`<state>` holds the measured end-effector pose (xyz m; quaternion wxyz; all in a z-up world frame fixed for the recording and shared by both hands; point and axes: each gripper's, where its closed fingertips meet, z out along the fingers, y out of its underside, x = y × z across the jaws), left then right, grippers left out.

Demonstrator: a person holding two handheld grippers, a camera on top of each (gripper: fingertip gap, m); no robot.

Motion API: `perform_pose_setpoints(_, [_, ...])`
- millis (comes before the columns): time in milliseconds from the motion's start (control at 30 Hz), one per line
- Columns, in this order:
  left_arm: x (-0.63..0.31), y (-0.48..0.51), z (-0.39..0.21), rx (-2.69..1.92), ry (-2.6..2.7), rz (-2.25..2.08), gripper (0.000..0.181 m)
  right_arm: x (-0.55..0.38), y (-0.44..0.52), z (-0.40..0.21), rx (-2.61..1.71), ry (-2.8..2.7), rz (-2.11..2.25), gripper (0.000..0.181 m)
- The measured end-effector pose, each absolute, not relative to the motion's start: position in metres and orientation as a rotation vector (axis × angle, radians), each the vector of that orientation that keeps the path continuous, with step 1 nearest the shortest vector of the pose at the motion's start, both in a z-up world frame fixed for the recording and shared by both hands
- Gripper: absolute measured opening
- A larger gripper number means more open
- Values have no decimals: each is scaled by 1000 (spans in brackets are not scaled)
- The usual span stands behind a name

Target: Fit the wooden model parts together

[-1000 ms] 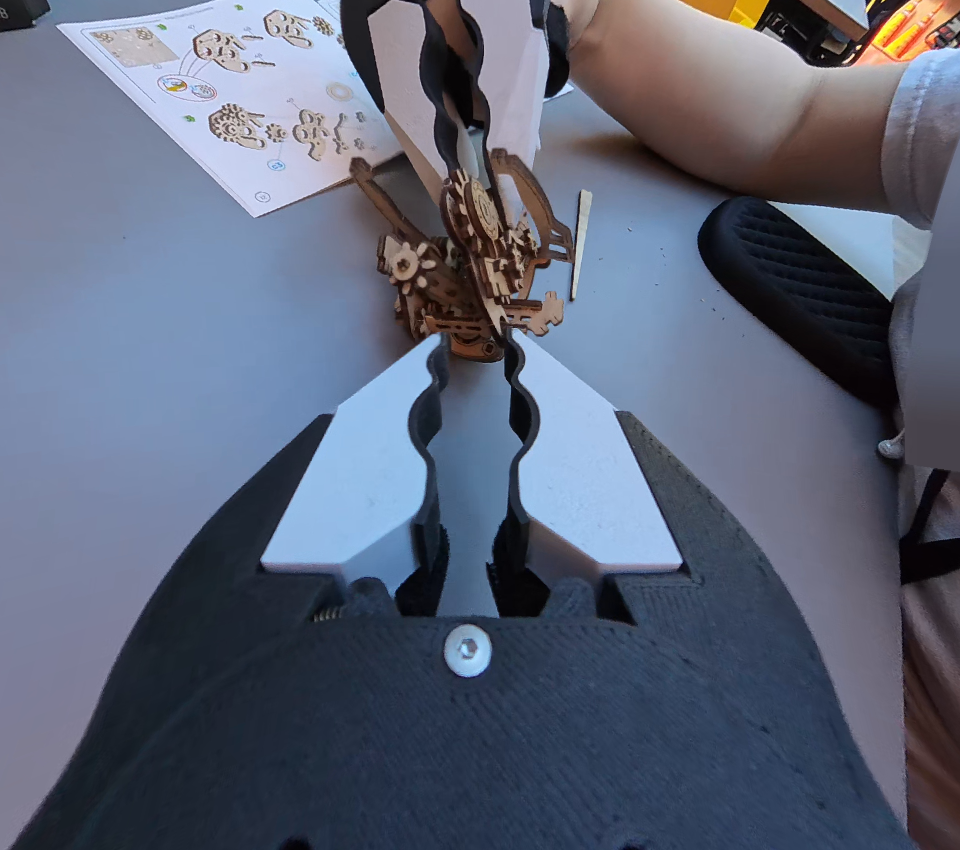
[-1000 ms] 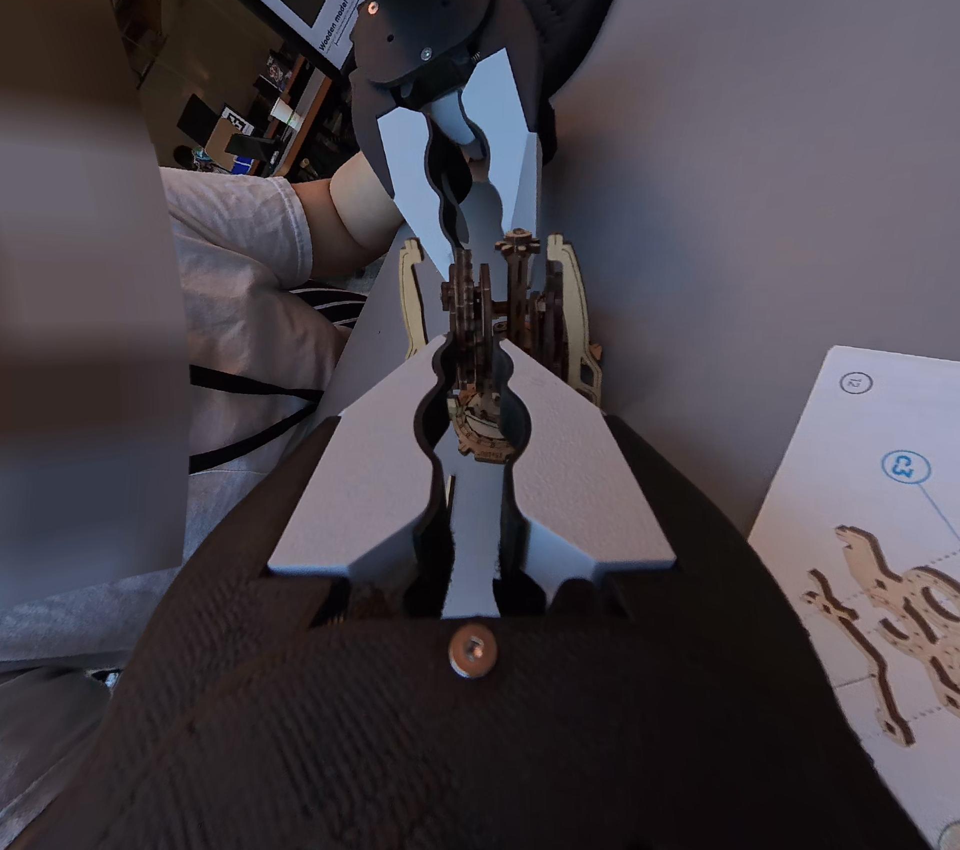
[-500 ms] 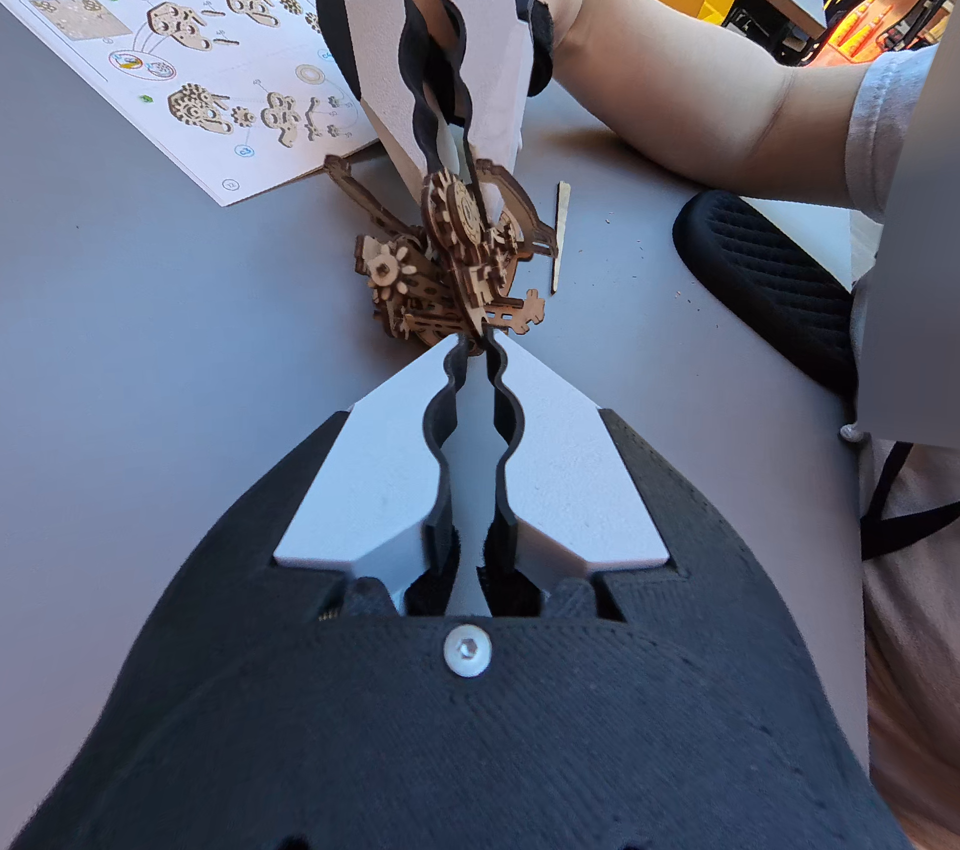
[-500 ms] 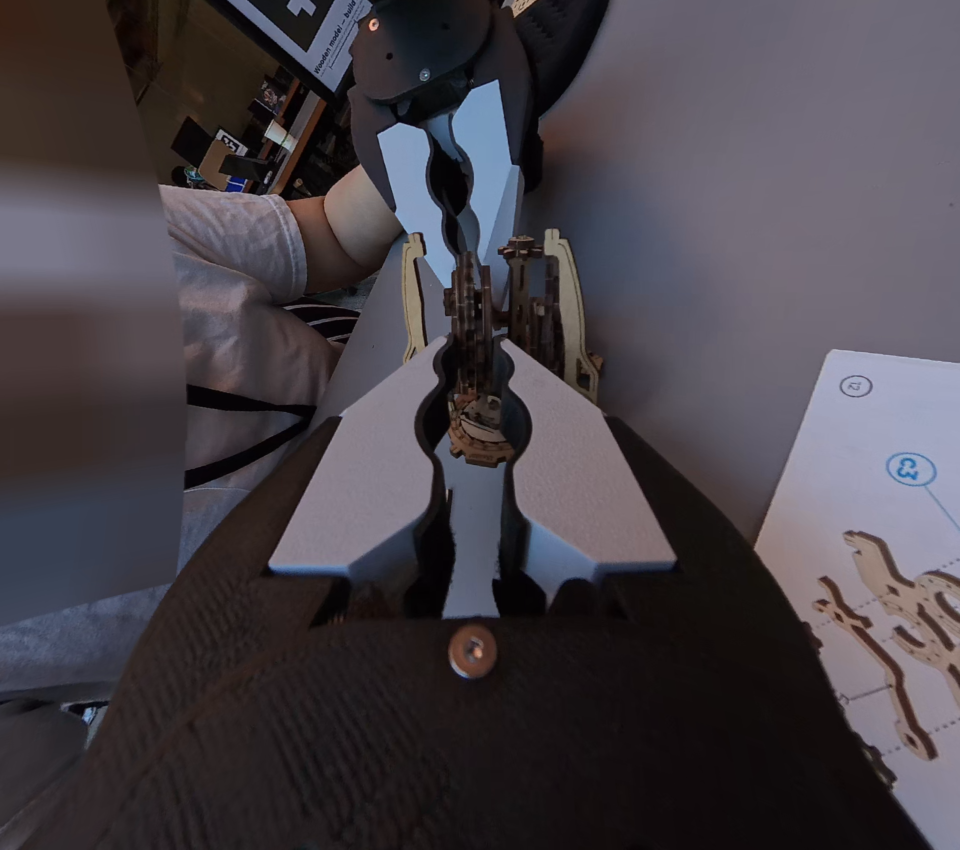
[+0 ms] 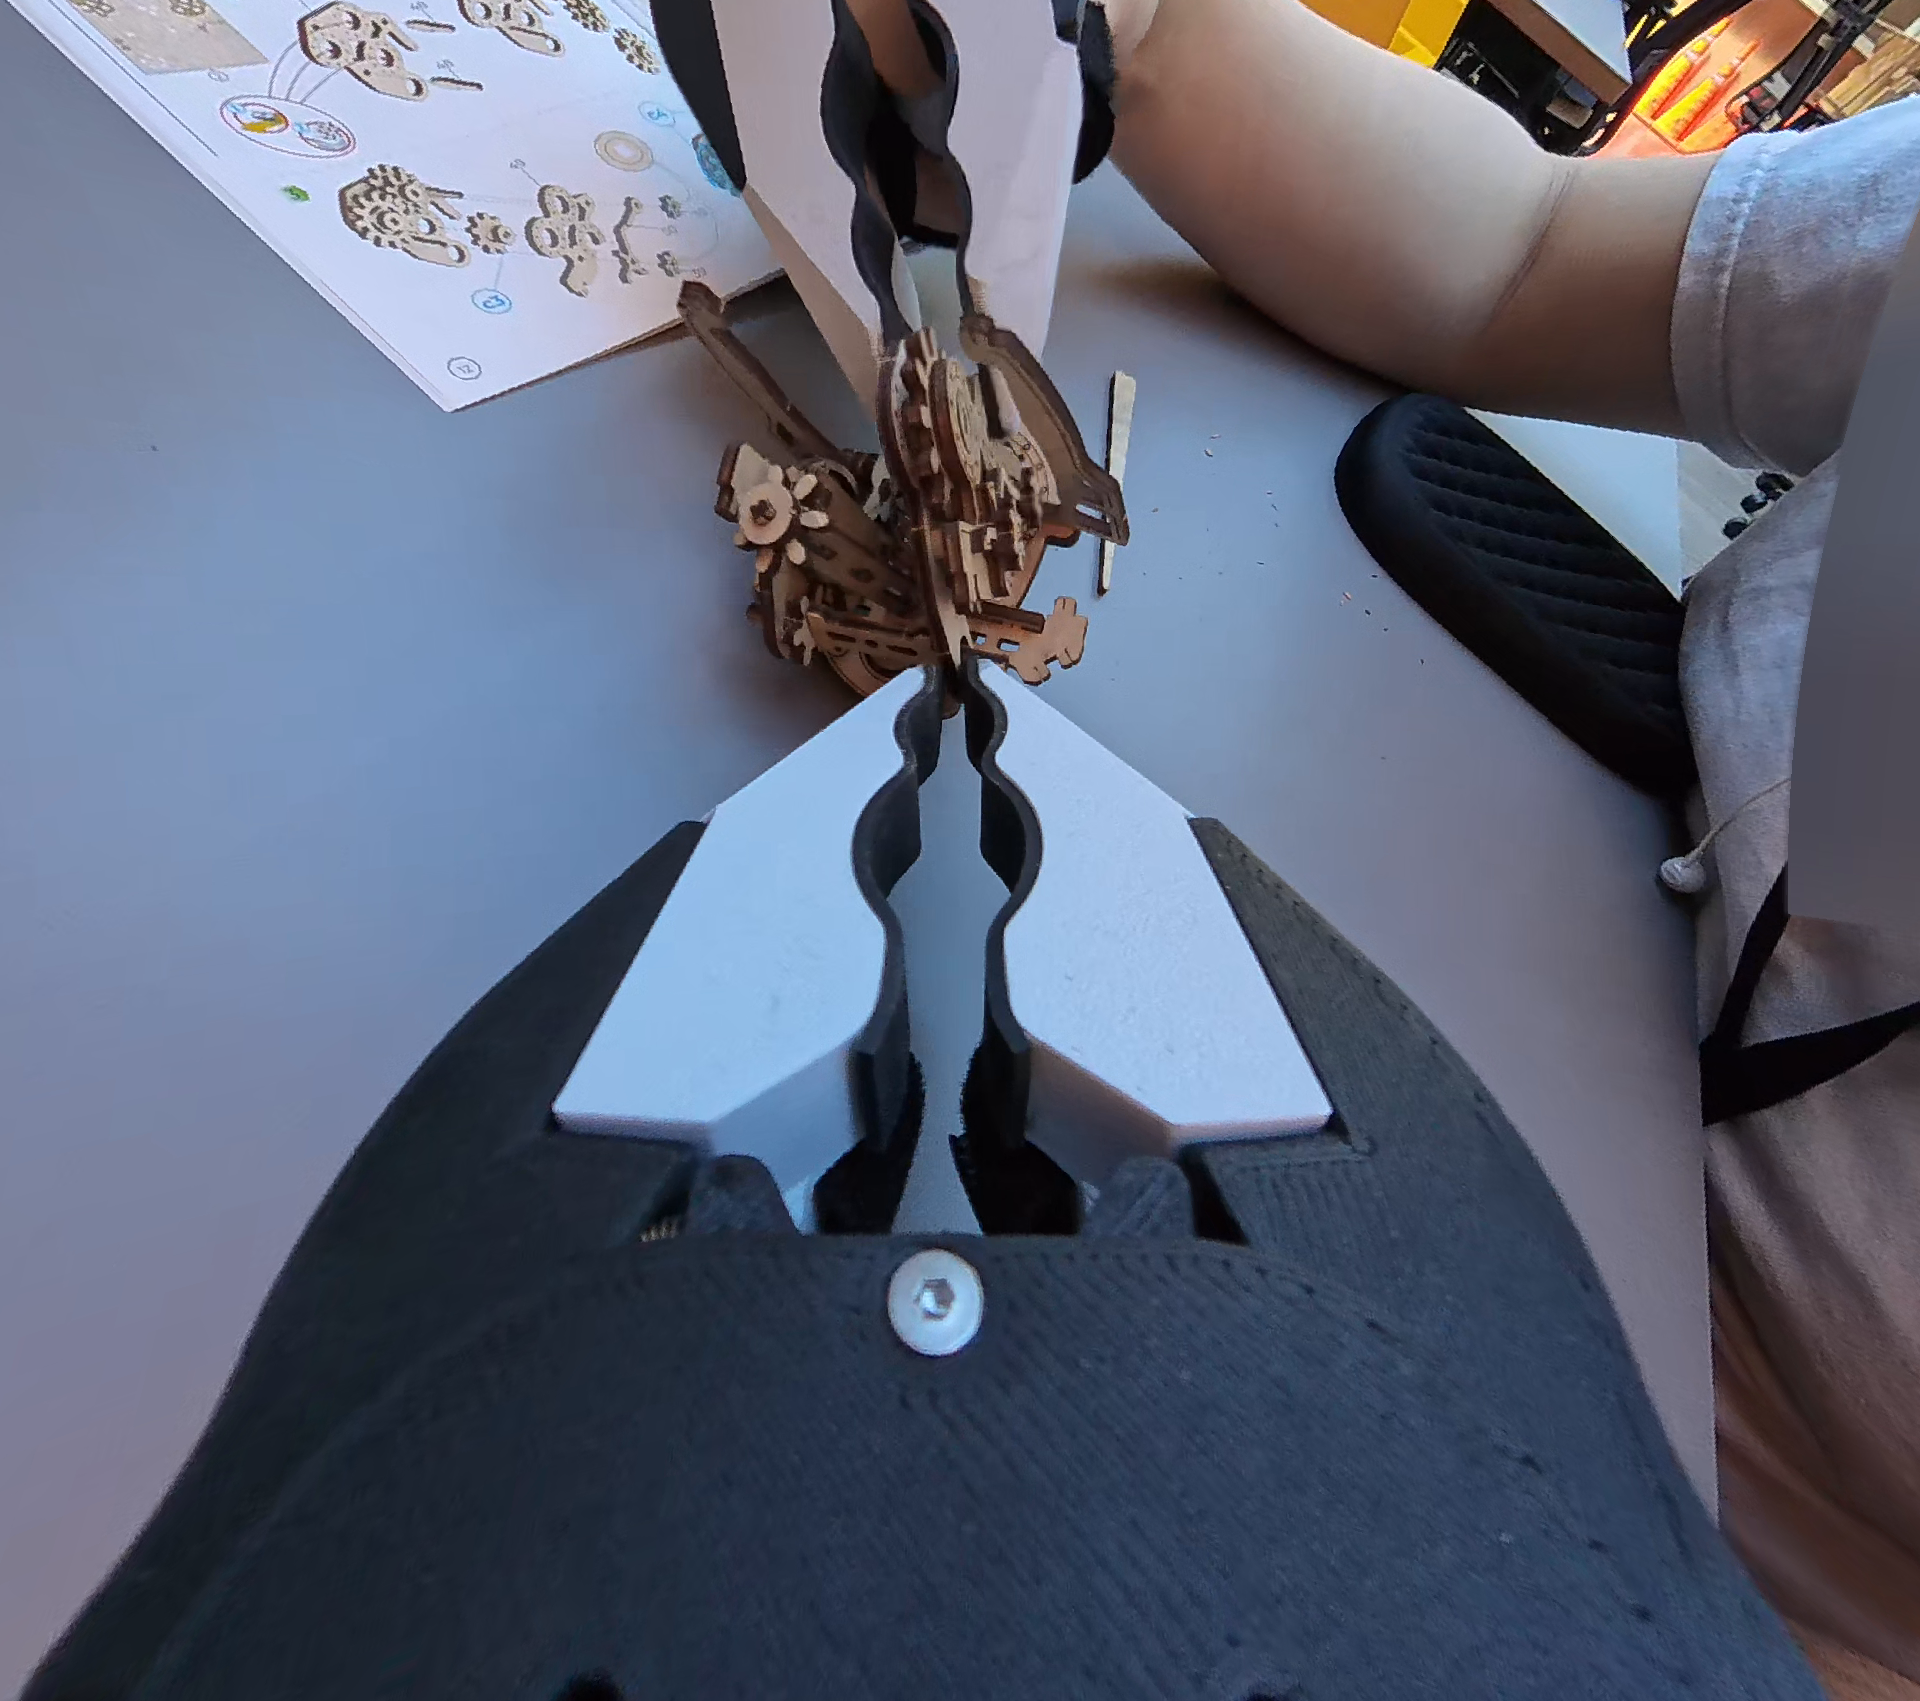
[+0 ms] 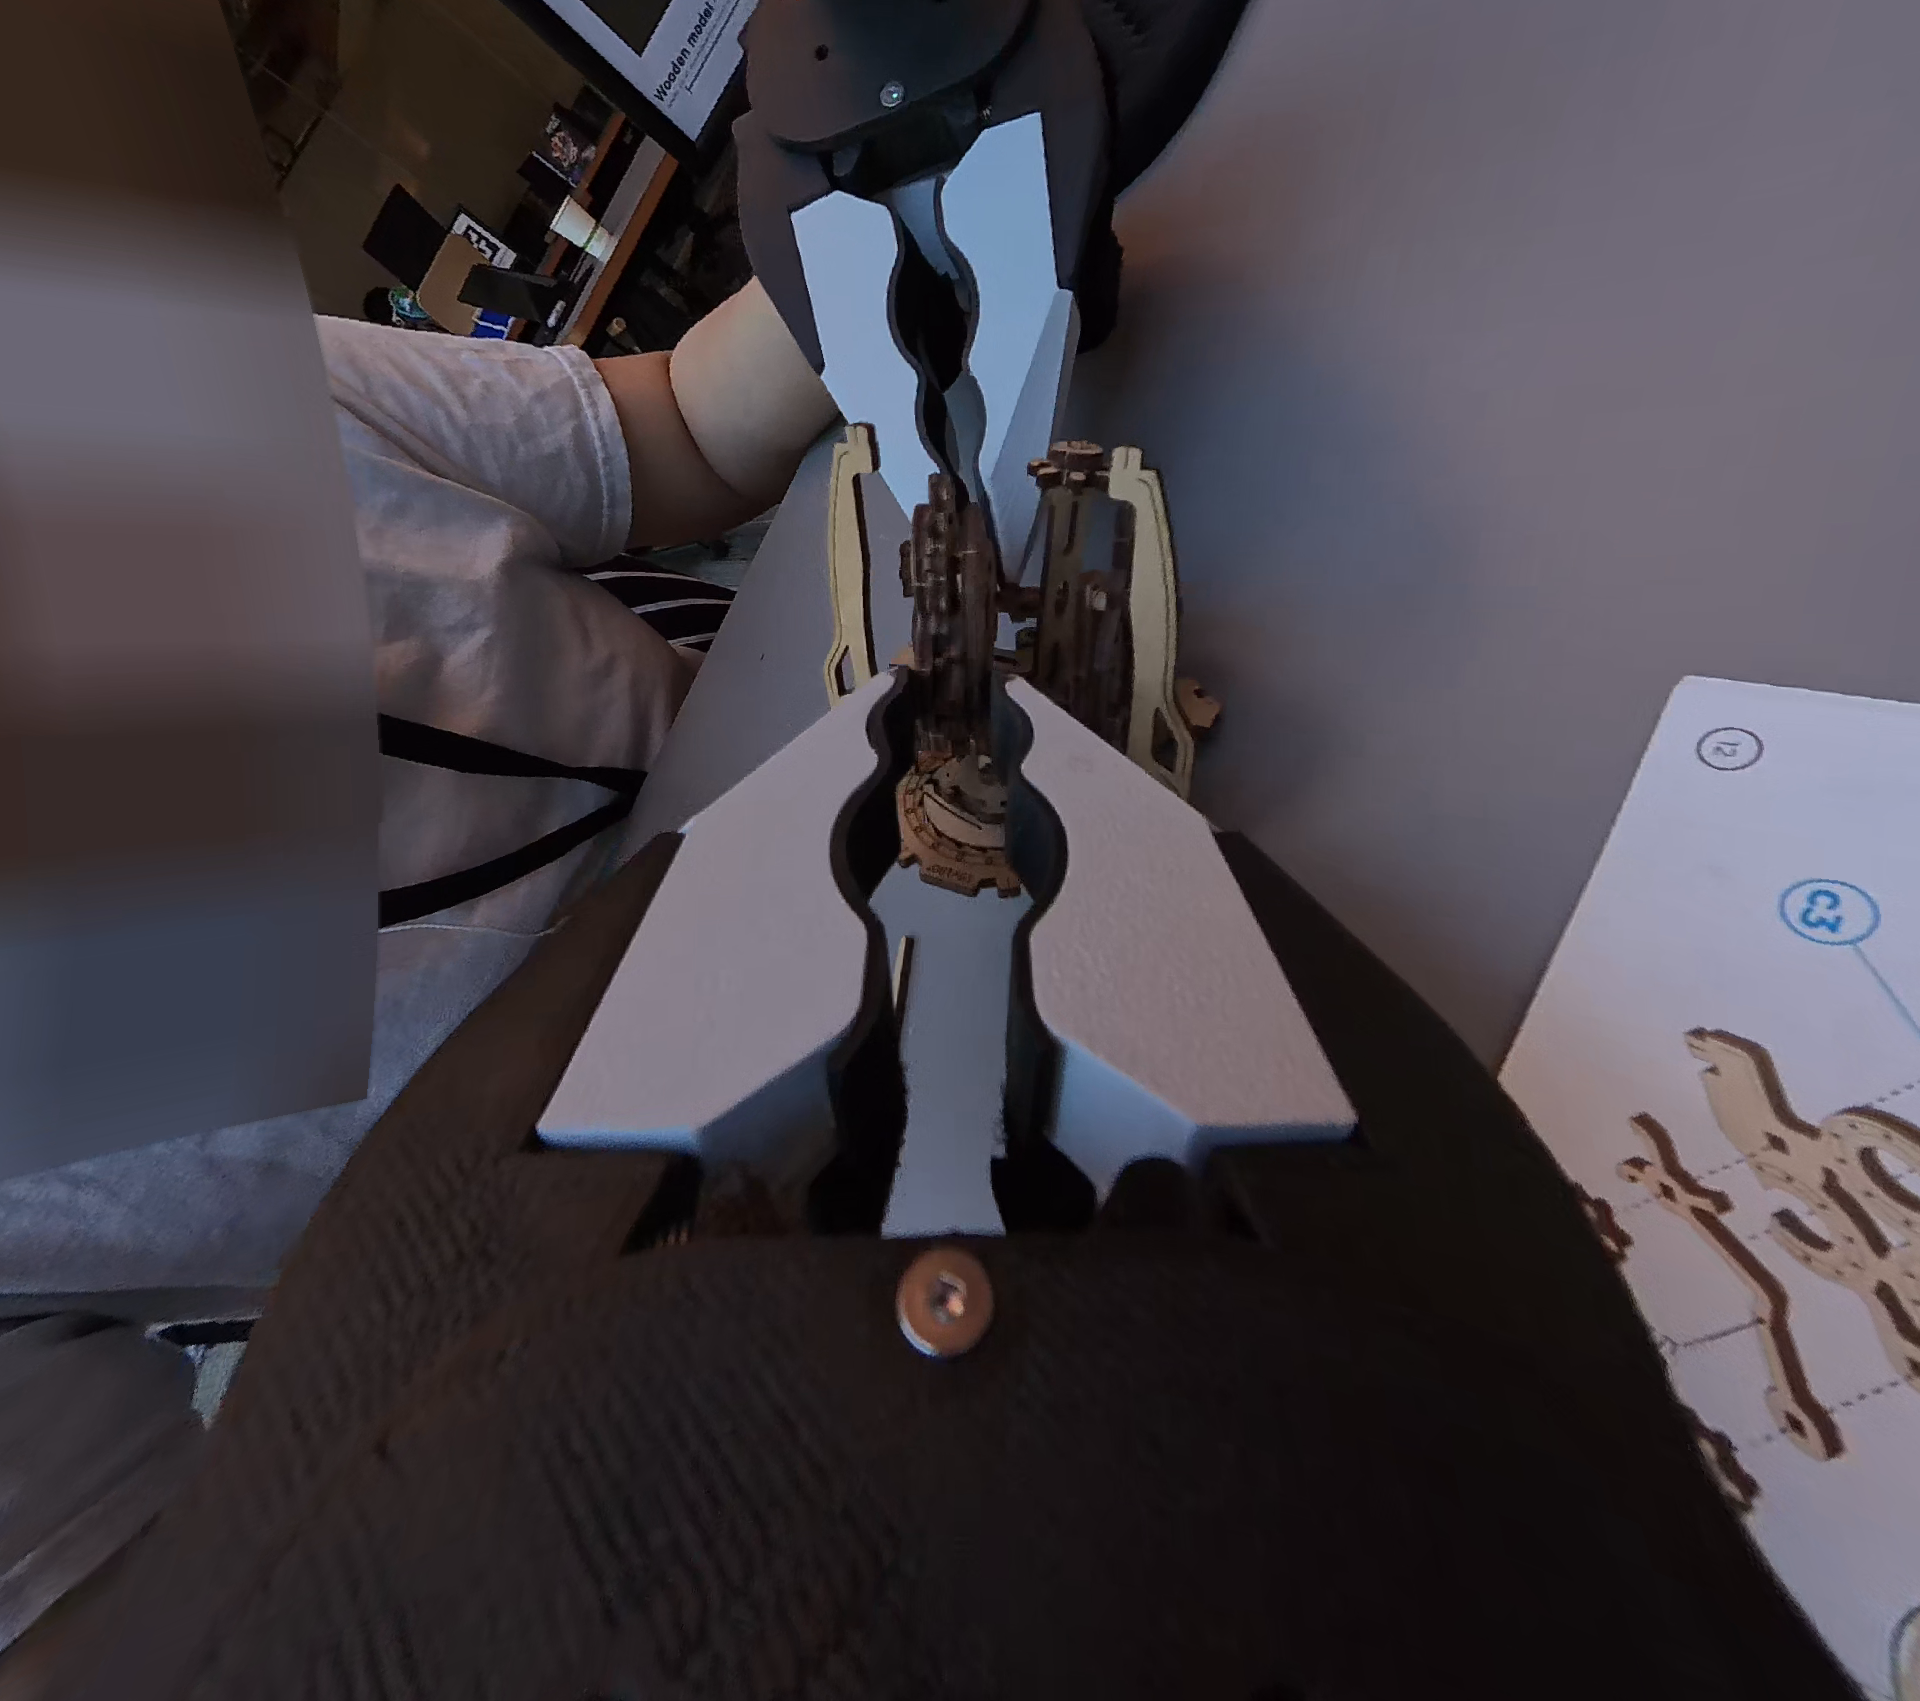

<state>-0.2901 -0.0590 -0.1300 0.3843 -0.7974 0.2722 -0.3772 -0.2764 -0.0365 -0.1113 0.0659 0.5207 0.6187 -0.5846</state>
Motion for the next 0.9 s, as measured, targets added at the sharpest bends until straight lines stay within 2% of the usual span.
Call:
perform_pose_setpoints(467, [-292,-57,-130,-2038,673,-954,2,-273,-38,-117,1595,1980,-1676,10])
perform_pose_setpoints(500, [-293,-56,-130,-2039,663,-952,3,-274,-37,-117,1601,1978,-1675,10])
perform_pose_setpoints(600, [-299,-55,-132,-2062,637,-935,26,-274,-36,-117,1607,1960,-1682,10])
perform_pose_setpoints(633, [-302,-56,-132,-2069,640,-914,28,-275,-36,-117,1610,1958,-1688,10])
perform_pose_setpoints(900, [-290,-75,-139,-2113,699,-748,26,-276,-36,-117,1626,1905,-1704,10])
